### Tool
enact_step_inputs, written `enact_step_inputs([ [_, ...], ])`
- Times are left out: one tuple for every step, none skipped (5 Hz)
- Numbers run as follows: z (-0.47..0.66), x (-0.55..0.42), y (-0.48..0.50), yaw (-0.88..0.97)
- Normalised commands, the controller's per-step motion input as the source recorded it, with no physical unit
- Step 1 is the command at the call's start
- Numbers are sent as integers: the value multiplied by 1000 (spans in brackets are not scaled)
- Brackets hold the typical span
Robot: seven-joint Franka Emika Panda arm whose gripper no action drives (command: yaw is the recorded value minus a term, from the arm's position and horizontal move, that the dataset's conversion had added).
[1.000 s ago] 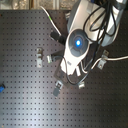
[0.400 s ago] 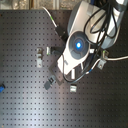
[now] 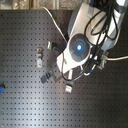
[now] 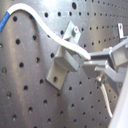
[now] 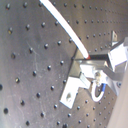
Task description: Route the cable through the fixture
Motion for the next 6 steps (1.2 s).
enact_step_inputs([
  [353,-9,-3,6],
  [306,-5,-2,-29],
  [294,-8,13,-74],
  [285,-36,69,-97],
  [271,-127,222,-283],
  [361,-178,246,-337],
])
